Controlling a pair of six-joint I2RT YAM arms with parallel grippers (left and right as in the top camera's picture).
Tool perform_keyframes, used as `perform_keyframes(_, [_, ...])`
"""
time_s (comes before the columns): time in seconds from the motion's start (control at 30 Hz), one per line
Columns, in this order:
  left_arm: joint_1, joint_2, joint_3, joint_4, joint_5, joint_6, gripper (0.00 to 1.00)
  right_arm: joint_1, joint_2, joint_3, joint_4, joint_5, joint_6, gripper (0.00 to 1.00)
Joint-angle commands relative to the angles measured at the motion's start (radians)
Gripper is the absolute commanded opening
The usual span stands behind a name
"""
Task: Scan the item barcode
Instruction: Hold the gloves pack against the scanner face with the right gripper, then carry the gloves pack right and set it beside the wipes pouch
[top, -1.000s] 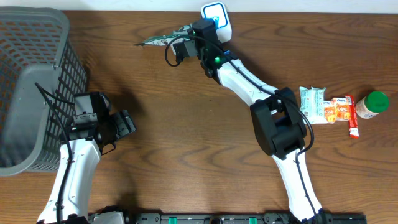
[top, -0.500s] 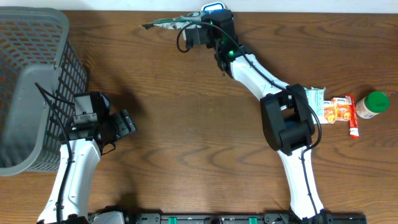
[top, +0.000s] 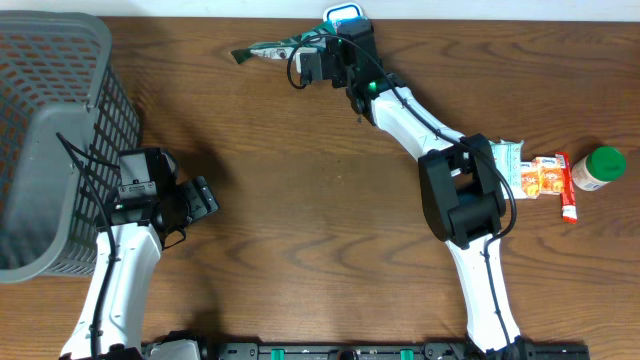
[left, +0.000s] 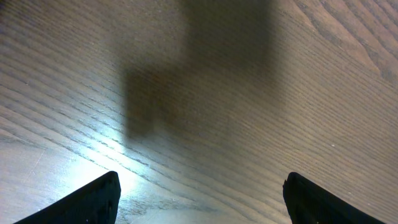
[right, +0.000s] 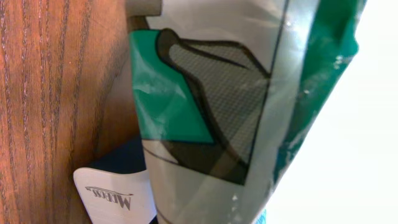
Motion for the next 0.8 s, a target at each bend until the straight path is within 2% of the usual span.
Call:
perform_keyframes(0.0, [0.007, 0.000, 0.002, -0.002, -0.010, 0.008, 0.85, -0.002, 0.024, 0.011, -0.008, -0.019, 0.051, 0.01])
perform_keyframes(0.17, [0.007, 0.000, 0.002, -0.002, -0.010, 0.008, 0.85, -0.008, 0.024, 0.011, 0.017, -0.026, 0.066, 0.01])
perform_keyframes(0.33, [0.007, 0.000, 0.002, -0.002, -0.010, 0.008, 0.85, -0.014, 0.000, 0.011, 0.123, -0.032, 0.258, 0.01])
perform_keyframes(0.47, [0.007, 0.000, 0.002, -0.002, -0.010, 0.008, 0.85, -0.012, -0.085, 0.011, 0.092, -0.035, 0.368, 0.01])
perform_keyframes(0.57, [0.007, 0.000, 0.002, -0.002, -0.010, 0.008, 0.85, -0.007, -0.209, 0.011, -0.019, -0.088, 0.413, 0.01])
perform_keyframes(0.67, [0.007, 0.000, 0.002, -0.002, -0.010, 0.008, 0.85, 0.007, -0.332, 0.011, -0.214, -0.140, 0.444, 0.01])
perform_keyframes(0.77, [0.007, 0.000, 0.002, -0.002, -0.010, 0.008, 0.85, 0.028, -0.449, 0.011, -0.466, -0.139, 0.560, 0.01])
